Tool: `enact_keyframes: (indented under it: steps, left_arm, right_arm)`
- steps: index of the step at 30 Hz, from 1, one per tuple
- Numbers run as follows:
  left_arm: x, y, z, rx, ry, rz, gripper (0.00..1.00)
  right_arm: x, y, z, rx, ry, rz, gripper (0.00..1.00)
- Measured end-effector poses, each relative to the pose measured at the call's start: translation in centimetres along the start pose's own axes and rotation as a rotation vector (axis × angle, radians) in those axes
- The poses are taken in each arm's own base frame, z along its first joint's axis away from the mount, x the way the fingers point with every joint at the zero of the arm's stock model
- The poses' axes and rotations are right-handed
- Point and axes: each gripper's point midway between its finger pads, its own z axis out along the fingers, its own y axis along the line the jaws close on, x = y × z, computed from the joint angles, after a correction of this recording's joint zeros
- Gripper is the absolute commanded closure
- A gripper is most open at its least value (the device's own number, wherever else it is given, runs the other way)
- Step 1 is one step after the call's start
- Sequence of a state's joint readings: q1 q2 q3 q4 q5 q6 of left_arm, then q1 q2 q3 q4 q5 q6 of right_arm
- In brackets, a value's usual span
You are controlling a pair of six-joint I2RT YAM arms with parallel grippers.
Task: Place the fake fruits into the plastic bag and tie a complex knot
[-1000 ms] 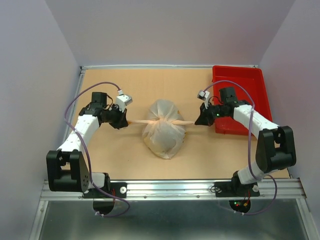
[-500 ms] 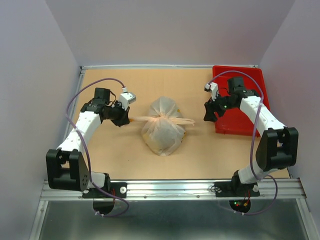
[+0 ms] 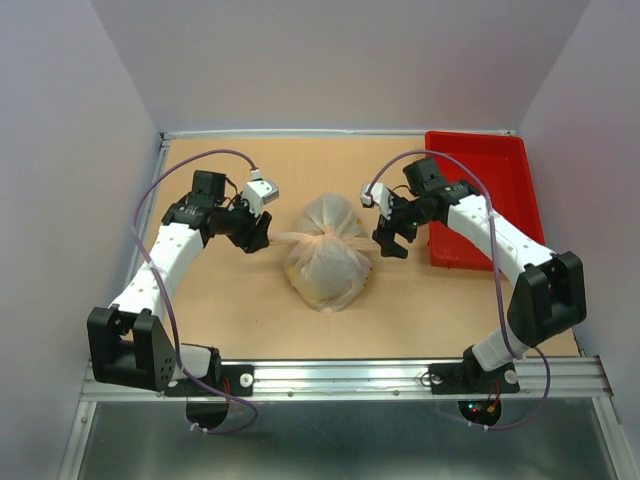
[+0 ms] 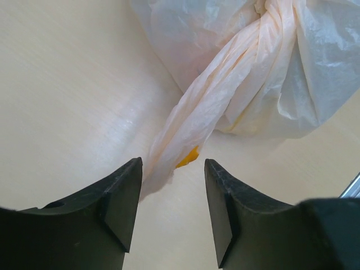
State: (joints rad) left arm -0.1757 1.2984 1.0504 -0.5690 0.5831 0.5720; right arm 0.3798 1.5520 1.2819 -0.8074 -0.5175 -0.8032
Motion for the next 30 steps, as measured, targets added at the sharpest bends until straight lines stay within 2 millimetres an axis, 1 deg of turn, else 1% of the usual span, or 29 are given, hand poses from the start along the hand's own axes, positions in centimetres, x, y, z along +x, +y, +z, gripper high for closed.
enact_keyframes:
  steps: [1,2,4,5,8,10,12,13,15,16,18,19,20,21,22,25,28,30]
  left_arm:
    - [-0.2,0.1,-0.1,-0.003,-0.003,0.007,0.4]
    - [-0.3,0.1,-0.1,-0.005,-0.005,0.012,0.33]
    - [-0.4,0.2,-0.1,-0.008,-0.005,0.024,0.32]
    - [-0.4,0.2,-0.1,-0.009,-0.003,0.034,0.32]
    - [-0.4,-0.2,0.2,-0.005,0.009,0.087,0.31]
    - [-0.6,-0.5,0.5,0.0,0.017,0.134,0.3]
    - [-0.5,-0.7,1.0,-0.002,0.022,0.172,0.29]
    - [-0.3,-0.7,1.4,-0.008,0.028,0.202,0.3]
    - [0.1,-0.7,2.0,-0.019,0.042,0.237,0.32]
    - [0.4,-0.5,2.3,-0.025,0.053,0.247,0.35]
    - [0.9,0.2,3.4,-0.04,0.078,0.27,0.5]
    - [1.1,0.8,4.1,-0.051,0.094,0.278,0.61]
    - [1.5,1.6,4.9,-0.066,0.114,0.28,0.9]
    - [1.7,1.7,5.3,-0.065,0.122,0.28,1.0]
    - [2.4,2.2,6.0,-0.07,0.148,0.265,1.0]
    - [3.6,2.7,7.3,-0.065,0.192,0.239,1.0]
    - [3.8,3.2,6.9,-0.082,0.193,0.204,1.0]
    - [3.1,3.8,5.8,-0.099,0.15,0.168,1.0]
  right_arm:
    - [-0.1,0.1,0.3,-0.002,0.008,-0.023,0.04]
    - [-0.1,0.1,0.7,-0.005,0.016,-0.038,0.04]
    - [0.1,0.1,1.8,-0.01,0.038,-0.065,0.09]
    - [0.2,-0.1,2.4,-0.01,0.05,-0.079,0.15]
    - [0.6,-0.1,4.2,-0.022,0.082,-0.107,0.22]
    - [1.0,-0.3,5.4,-0.024,0.105,-0.118,0.3]
    - [1.2,-0.4,5.9,-0.022,0.114,-0.124,0.39]
    - [1.2,-0.6,6.0,-0.015,0.114,-0.126,0.5]
    - [1.0,-1.0,6.1,0.0,0.11,-0.132,0.63]
    - [0.9,-1.1,6.1,0.007,0.106,-0.13,0.75]
    - [0.7,-1.6,6.2,0.029,0.103,-0.128,0.83]
    - [0.6,-1.8,6.2,0.037,0.101,-0.127,0.96]
    - [0.6,-2.0,6.2,0.045,0.1,-0.125,1.0]
    - [0.6,-2.1,6.2,0.052,0.1,-0.12,1.0]
    - [0.5,-2.3,6.3,0.062,0.098,-0.119,1.0]
    - [0.4,-2.6,6.3,0.083,0.099,-0.098,1.0]
    - [0.7,-2.9,6.3,0.1,0.095,-0.052,1.0]
    - [1.0,-3.4,6.1,0.109,0.077,-0.001,1.0]
